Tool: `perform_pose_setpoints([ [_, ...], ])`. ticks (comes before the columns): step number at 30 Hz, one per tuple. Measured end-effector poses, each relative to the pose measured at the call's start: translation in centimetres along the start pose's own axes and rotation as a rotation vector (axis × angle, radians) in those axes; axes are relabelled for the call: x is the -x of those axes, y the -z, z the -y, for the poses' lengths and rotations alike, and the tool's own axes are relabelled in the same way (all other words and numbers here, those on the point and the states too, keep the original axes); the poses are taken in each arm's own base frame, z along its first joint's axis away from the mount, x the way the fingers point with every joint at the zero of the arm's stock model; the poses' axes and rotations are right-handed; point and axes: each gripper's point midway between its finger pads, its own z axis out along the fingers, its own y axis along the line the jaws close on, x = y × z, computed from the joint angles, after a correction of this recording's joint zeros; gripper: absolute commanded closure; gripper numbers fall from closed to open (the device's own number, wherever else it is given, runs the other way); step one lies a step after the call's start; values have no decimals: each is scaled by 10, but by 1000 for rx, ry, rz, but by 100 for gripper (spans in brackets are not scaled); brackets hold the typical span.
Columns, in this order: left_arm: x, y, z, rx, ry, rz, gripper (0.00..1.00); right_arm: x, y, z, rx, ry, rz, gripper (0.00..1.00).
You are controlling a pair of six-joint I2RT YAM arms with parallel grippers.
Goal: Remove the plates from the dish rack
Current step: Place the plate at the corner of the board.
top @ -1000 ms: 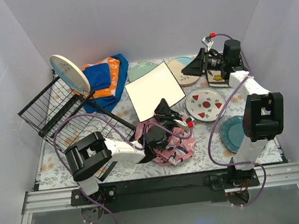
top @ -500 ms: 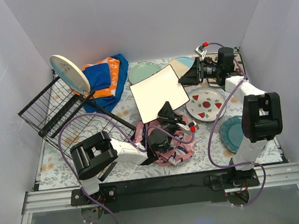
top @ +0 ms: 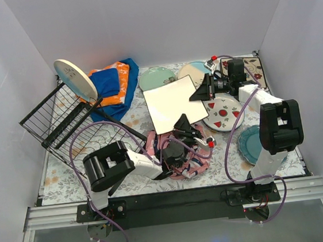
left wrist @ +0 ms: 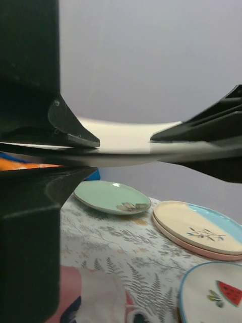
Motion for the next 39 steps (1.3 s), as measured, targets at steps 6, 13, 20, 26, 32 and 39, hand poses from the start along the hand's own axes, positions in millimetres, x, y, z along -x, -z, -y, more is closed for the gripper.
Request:
perform_pose_setpoints([
  [6, -5, 1, 15, -36, -93, -22, 57, -10, 1, 20, -85, -160, -5, 99],
  [13, -1, -1, 2, 6, 39, -19, 39, 1, -4, 16, -69, -124, 19, 99],
  [20, 2, 5, -8, 68, 201, -4, 37, 51, -1, 12, -84, -84, 195, 99],
  [26, -6, 17, 8, -9, 412, -25, 37, 110, 27, 29, -73, -80, 481, 99],
  [32, 17, 25, 7, -148, 766, -25, 37, 125, 79, 76, -158, -201, 824, 99],
  [39, 33, 32, -28, -325, 1291, -34, 36, 119, 153, 142, -395, -295, 1174, 99],
])
